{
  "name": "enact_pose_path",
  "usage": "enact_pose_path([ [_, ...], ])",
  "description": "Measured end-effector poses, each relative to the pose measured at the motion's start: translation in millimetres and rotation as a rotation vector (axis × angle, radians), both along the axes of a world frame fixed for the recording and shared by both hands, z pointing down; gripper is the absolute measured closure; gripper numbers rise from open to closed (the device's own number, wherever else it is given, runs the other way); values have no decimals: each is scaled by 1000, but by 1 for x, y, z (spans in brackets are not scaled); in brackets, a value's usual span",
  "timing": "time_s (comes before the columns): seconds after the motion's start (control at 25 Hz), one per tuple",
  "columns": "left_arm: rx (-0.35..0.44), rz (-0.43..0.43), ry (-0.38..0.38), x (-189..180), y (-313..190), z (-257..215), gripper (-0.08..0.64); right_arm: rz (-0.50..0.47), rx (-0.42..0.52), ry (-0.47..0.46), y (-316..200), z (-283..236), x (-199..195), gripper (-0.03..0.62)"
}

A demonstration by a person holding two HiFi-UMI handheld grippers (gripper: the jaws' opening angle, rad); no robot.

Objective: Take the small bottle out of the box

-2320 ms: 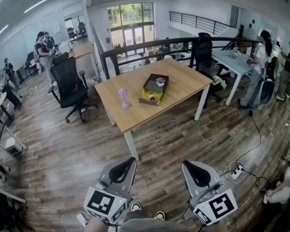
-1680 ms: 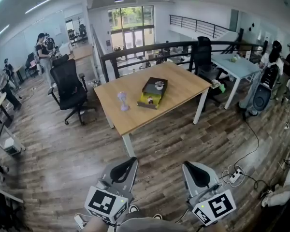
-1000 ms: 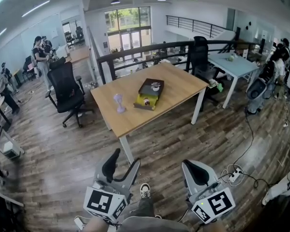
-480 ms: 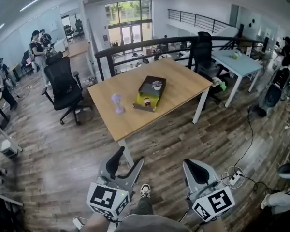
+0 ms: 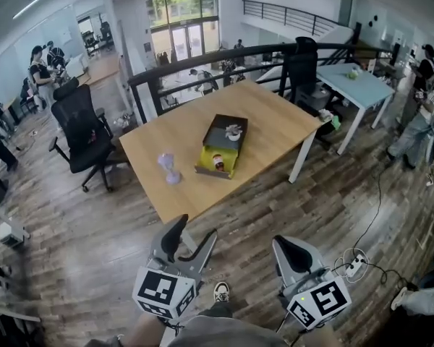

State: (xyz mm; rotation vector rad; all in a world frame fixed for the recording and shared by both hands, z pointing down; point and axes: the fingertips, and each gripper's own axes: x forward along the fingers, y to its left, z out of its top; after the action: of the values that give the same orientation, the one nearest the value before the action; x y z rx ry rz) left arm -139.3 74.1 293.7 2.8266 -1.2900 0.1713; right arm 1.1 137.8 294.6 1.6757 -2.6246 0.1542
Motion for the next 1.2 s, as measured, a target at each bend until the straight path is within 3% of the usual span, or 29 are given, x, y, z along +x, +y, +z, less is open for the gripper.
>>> enact_pose_path([
  [0.28, -17, 20, -18, -9, -90, 10, 295, -6, -4, 13, -92, 2, -18, 577],
  [0.6, -38, 23, -28, -11, -153, 23, 295, -11, -32, 22, -157, 14, -23, 577],
  [1.2, -133, -32, -28, 37, -278, 68, 311, -84, -131, 45, -288, 64, 27, 577],
])
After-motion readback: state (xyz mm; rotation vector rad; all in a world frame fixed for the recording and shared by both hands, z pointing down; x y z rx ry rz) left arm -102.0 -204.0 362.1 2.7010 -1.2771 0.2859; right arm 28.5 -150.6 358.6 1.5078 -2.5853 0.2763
